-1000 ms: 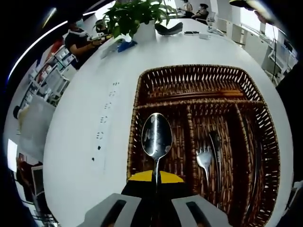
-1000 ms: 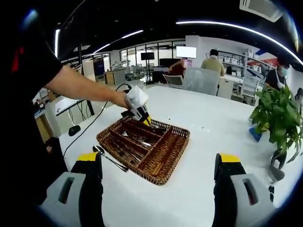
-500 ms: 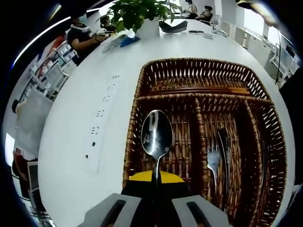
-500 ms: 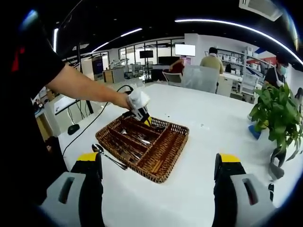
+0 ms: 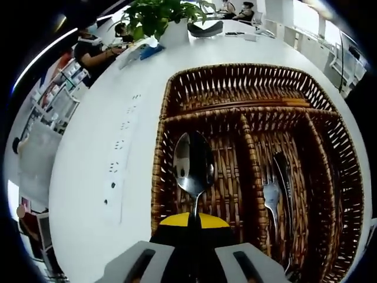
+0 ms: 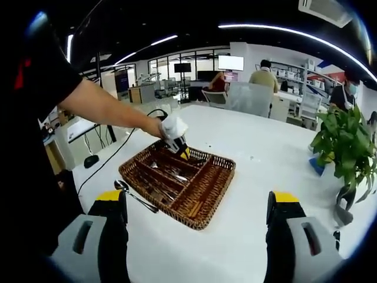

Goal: Arrange the knives, forks, and spoons in their matching storage slots by inserting each utensil handle-first until every utensil is classified and aligned in the correct compartment

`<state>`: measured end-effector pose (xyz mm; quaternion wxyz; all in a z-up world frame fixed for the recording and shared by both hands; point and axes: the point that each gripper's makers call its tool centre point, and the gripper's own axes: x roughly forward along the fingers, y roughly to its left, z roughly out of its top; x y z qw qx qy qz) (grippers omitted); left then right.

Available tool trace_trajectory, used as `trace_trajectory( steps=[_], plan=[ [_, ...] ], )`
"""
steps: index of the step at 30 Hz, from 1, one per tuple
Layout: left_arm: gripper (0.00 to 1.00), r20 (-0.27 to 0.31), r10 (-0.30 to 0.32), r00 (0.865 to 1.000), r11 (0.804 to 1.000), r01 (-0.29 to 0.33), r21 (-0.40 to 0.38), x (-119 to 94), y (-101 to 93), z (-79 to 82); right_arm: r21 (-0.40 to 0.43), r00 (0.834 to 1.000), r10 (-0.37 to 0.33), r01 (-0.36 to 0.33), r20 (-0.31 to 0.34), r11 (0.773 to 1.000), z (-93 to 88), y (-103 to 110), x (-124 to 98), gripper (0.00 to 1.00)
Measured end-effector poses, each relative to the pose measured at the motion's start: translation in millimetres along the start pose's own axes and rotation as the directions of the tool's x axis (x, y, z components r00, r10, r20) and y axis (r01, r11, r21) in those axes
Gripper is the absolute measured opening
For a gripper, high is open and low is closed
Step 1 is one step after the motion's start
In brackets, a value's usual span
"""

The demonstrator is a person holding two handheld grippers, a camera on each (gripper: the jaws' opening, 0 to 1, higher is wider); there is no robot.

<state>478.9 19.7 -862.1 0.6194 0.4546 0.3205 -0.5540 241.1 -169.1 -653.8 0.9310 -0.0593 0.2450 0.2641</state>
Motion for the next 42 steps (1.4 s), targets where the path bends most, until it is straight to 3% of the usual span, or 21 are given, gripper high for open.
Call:
trace_trajectory(
  steps=[3, 6, 9, 15, 17, 20, 24, 29, 32, 34, 39, 42],
  plan=[
    [0.02, 0.001, -0.003, 1.0, 1.0, 0.003, -0.014, 0.5, 1.0, 0.2, -0.003, 1.0, 0.0, 0.0, 0.002, 1.0, 0.9, 1.7, -1.4, 1.0],
    [0.03, 0.041, 0.055, 0.998, 0.996, -0.058, 0.072, -1.0, 1.4, 3.3, -0.006, 1.0, -0.001, 0.001, 0.002, 1.0, 0.3, 3.5, -3.6, 1.0],
    [0.11, 0.107, 0.075, 0.991, 0.997, -0.073, -0.021, -8.7, -1.9, 8.4, -0.009, 1.0, 0.001, -0.001, 0.0, 1.0, -0.6, 5.0, -5.4, 1.0],
    [0.19, 0.167, 0.103, 0.981, 0.992, -0.089, -0.087, -29.9, 3.2, 12.9, -0.022, 1.0, 0.018, -0.017, 0.016, 1.0, 8.1, 11.1, -3.4, 1.0],
    [0.23, 0.196, 0.11, 0.974, 0.986, -0.083, -0.142, -40.8, 3.4, 15.0, -0.029, 0.999, 0.023, -0.022, 0.022, 0.999, 11.5, 13.4, -2.3, 1.0],
    [0.38, 0.203, 0.15, 0.968, 0.98, -0.119, -0.157, -51.9, 10.5, 12.9, -0.043, 0.999, 0.032, -0.031, 0.031, 0.999, 16.5, 18.0, -2.2, 1.0],
    [0.46, 0.23, 0.189, 0.955, 0.97, -0.145, -0.195, -69.6, 14.6, 14.7, -0.055, 0.999, 0.036, -0.034, 0.038, 0.998, 19.8, 21.0, -3.8, 1.0],
    [0.61, 0.293, 0.26, 0.92, 0.943, -0.177, -0.283, -105.6, 10.2, 20.4, -0.068, 0.998, 0.038, -0.035, 0.055, 0.997, 26.5, 25.1, -8.1, 1.0],
    [0.67, 0.337, 0.265, 0.904, 0.927, -0.141, -0.349, -119.5, 6.3, 23.3, -0.078, 0.997, 0.046, -0.041, 0.062, 0.996, 29.4, 27.3, -8.1, 1.0],
    [0.74, 0.352, 0.3, 0.887, 0.9, -0.141, -0.413, -135.4, 6.3, 24.7, -0.079, 0.997, 0.054, -0.049, 0.063, 0.996, 30.2, 28.9, -6.6, 1.0],
    [0.88, 0.388, 0.325, 0.862, 0.883, -0.13, -0.451, -161.4, -6.4, 26.9, -0.076, 0.996, 0.06, -0.055, 0.068, 0.996, 32.5, 27.9, -1.0, 1.0],
    [0.92, 0.389, 0.351, 0.852, 0.863, -0.133, -0.487, -174.1, -17.0, 19.0, -0.062, 0.996, 0.056, -0.052, 0.065, 0.997, 31.8, 22.7, 3.3, 1.0]
  ],
)
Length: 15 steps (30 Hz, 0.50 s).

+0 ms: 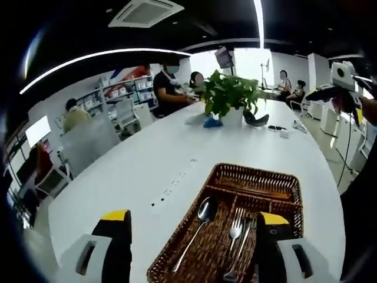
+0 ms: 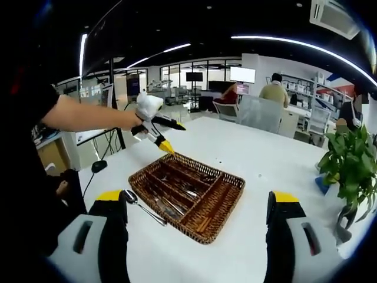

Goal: Arrange the knives, forks, and spoons in their matching storage slots by inserting each utensil handle-first until every utensil is classified and aligned in the correct compartment

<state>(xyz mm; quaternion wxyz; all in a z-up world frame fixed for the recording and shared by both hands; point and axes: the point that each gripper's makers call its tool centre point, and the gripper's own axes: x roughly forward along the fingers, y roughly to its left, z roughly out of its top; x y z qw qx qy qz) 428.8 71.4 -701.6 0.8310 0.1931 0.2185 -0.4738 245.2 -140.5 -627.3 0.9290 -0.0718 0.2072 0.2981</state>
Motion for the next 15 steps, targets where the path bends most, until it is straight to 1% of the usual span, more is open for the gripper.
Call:
trace_trajectory(
  steps=[1, 3, 4, 5, 6, 8, 9, 11, 12, 13, 15],
  plan=[
    [0.95, 0.005, 0.014, 1.0, 1.0, -0.014, -0.02, -8.1, -1.2, -2.1, 0.0, 1.0, -0.002, 0.002, -0.001, 1.0, 0.1, -1.2, 0.9, 1.0],
    [1.0, 0.041, 0.031, 0.999, 0.998, -0.029, -0.048, -18.8, -3.7, -1.4, -0.007, 1.0, -0.011, 0.011, -0.004, 1.0, 0.9, -4.0, 2.7, 1.0],
    [1.0, 0.06, 0.032, 0.998, 0.996, -0.026, -0.091, -27.0, -7.7, -3.6, -0.007, 1.0, -0.012, 0.012, -0.004, 1.0, 1.2, -4.6, 3.3, 1.0],
    [1.0, 0.067, 0.03, 0.997, 0.995, -0.024, -0.097, -29.8, -8.5, -4.0, -0.006, 1.0, -0.011, 0.011, -0.004, 1.0, 1.4, -4.6, 3.9, 1.0],
    [1.0, 0.063, 0.046, 0.997, 0.989, -0.037, -0.141, -40.6, -10.1, -10.9, -0.007, 1.0, -0.01, 0.01, -0.006, 1.0, 1.7, -4.1, 4.8, 1.0],
    [1.0, 0.064, 0.06, 0.996, 0.985, -0.048, -0.168, -51.6, -12.4, -15.5, -0.016, 1.0, -0.01, 0.009, -0.007, 1.0, 2.5, -3.7, 5.9, 1.0],
    [1.0, 0.07, 0.074, 0.995, 0.982, -0.06, -0.18, -61.1, -14.0, -17.9, -0.016, 1.0, -0.007, 0.007, -0.007, 1.0, 2.8, -3.2, 6.5, 1.0],
    [1.0, 0.078, 0.093, 0.993, 0.979, -0.077, -0.188, -72.6, -16.1, -19.7, -0.018, 1.0, -0.005, 0.004, -0.009, 1.0, 2.3, -3.0, 8.2, 1.0],
    [1.0, 0.074, 0.095, 0.993, 0.979, -0.079, -0.189, -78.2, -18.0, -21.9, -0.019, 1.0, -0.005, 0.004, -0.011, 1.0, 1.7, -3.4, 9.2, 1.0],
    [1.0, 0.072, 0.119, 0.99, 0.974, -0.102, -0.201, -85.8, -17.7, -23.8, -0.02, 1.0, -0.004, 0.004, -0.013, 1.0, 0.4, -3.7, 10.9, 1.0],
    [1.0, 0.067, 0.136, 0.988, 0.97, -0.119, -0.211, -96.5, -19.4, -26.2, -0.018, 1.0, -0.006, 0.005, -0.017, 1.0, -1.2, -4.5, 12.8, 1.0]
  ],
)
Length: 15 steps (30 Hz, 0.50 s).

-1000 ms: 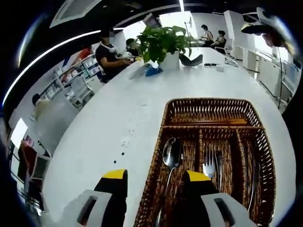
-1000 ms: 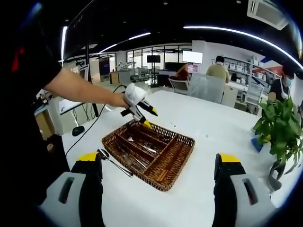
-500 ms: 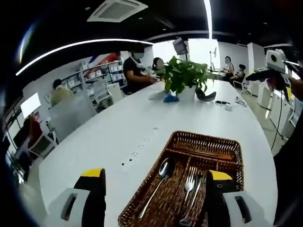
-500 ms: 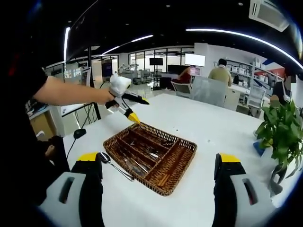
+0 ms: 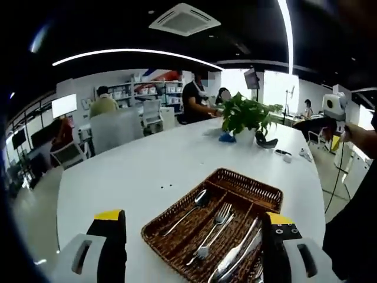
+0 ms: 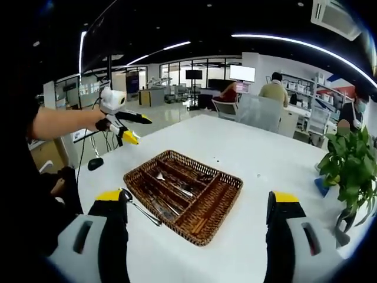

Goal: Arrange the knives, forks, and spoons in their matching storage slots by inserting each utensil handle-first until every utensil is classified and aligned in the correct compartment

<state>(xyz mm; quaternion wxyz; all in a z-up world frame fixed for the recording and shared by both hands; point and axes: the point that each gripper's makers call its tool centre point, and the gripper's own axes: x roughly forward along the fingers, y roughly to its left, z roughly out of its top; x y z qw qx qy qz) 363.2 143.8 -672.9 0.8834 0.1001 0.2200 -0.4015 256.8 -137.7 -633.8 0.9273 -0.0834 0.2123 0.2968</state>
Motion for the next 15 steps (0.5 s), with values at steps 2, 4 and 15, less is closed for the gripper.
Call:
trace_trajectory(
  steps=[2, 4, 15],
  plan=[
    [1.0, 0.001, 0.022, 1.0, 1.0, -0.022, -0.014, -15.5, -1.2, -0.2, 0.008, 1.0, -0.012, 0.012, -0.001, 1.0, -1.3, -2.2, 1.9, 1.0],
    [1.0, -0.017, 0.038, 0.999, 0.998, -0.038, -0.041, -24.6, -1.8, -2.7, 0.006, 1.0, -0.024, 0.024, 0.001, 1.0, -1.9, -4.1, 4.0, 1.0],
    [1.0, 0.015, 0.104, 0.994, 0.994, -0.104, -0.02, -70.0, -33.0, -7.4, 0.007, 0.999, -0.042, 0.042, -0.013, 0.999, -8.9, -8.5, 6.0, 1.0]
  ],
)
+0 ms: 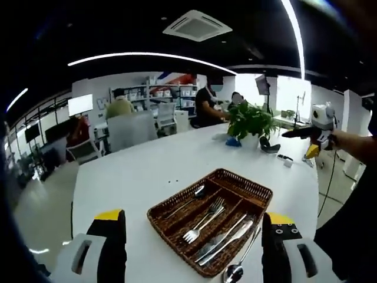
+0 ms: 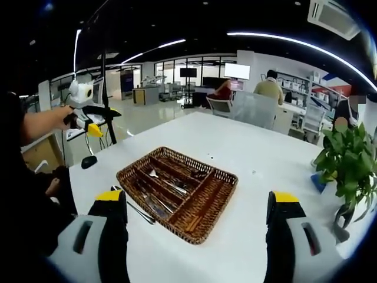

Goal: Arrange the knives, forks, and spoons in their matching storage slots by inserting each utensil handle-first until every utensil is classified and aligned in the correct compartment

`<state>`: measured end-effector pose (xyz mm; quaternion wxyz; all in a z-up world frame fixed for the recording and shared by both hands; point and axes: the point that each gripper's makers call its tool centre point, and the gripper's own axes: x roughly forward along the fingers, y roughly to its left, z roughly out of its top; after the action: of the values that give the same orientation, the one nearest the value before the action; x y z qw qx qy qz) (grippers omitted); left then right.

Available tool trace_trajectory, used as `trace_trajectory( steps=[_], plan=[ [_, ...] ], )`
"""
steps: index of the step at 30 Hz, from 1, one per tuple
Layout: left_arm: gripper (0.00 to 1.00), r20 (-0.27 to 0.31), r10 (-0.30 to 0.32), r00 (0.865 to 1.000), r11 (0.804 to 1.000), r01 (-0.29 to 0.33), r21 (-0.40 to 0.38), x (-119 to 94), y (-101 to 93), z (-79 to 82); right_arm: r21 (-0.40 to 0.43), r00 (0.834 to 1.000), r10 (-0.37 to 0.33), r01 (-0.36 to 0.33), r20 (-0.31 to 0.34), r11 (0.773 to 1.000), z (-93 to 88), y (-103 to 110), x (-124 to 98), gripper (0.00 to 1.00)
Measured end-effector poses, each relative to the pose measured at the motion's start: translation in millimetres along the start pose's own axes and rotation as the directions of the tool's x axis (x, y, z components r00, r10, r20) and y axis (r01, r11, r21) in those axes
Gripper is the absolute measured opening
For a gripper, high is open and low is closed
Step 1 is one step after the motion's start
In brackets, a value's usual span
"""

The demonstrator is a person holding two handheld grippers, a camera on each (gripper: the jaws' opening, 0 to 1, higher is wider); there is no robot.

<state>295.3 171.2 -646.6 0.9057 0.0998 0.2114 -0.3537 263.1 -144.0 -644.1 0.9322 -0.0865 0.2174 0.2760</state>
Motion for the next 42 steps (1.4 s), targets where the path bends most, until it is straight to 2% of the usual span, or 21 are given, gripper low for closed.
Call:
trace_trajectory(
  steps=[4, 7, 10, 15, 17, 24, 30, 39, 42],
  plan=[
    [1.0, 0.021, 0.008, 1.0, 0.999, -0.007, -0.034, -14.5, -2.9, 2.1, 0.0, 1.0, 0.003, -0.003, -0.002, 1.0, -4.2, 0.1, -1.4, 1.0],
    [1.0, 0.019, 0.036, 0.999, 0.999, -0.036, -0.031, -23.1, 1.4, 2.1, -0.009, 1.0, 0.01, -0.01, -0.008, 1.0, -6.6, 1.5, -1.5, 1.0],
    [1.0, 0.016, 0.067, 0.998, 0.996, -0.066, -0.06, -29.6, 7.1, 0.3, -0.014, 1.0, 0.01, -0.01, -0.005, 1.0, -6.3, 1.0, -1.9, 1.0],
    [1.0, -0.001, 0.073, 0.997, 0.997, -0.073, -0.01, -33.4, 3.3, -4.2, -0.025, 1.0, 0.018, -0.018, -0.003, 1.0, -5.1, 2.4, -1.2, 1.0],
    [1.0, 0.014, 0.071, 0.997, 0.997, -0.071, -0.008, -35.5, 2.1, -2.3, -0.028, 1.0, 0.025, -0.025, -0.006, 0.999, -5.2, 4.6, 0.0, 1.0],
    [1.0, 0.026, 0.061, 0.998, 0.998, -0.061, -0.014, -38.2, -0.7, -3.2, -0.086, 0.995, 0.102, -0.102, -0.014, 0.991, -2.6, 25.8, 10.9, 1.0],
    [1.0, 0.031, 0.062, 0.998, 0.998, -0.062, -0.015, -42.6, -0.7, -3.2, -0.096, 0.988, 0.154, -0.155, -0.012, 0.983, -1.8, 42.9, 28.7, 1.0],
    [1.0, 0.037, 0.069, 0.997, 0.998, -0.069, -0.011, -53.3, -3.2, -3.4, -0.173, 0.952, 0.305, -0.302, -0.01, 0.938, -2.5, 91.9, 54.0, 0.98],
    [1.0, 0.04, 0.075, 0.996, 0.997, -0.074, -0.019, -56.0, -2.2, -5.2, -0.175, 0.94, 0.339, -0.339, -0.035, 0.924, -13.3, 102.6, 63.2, 0.94]
  ],
)
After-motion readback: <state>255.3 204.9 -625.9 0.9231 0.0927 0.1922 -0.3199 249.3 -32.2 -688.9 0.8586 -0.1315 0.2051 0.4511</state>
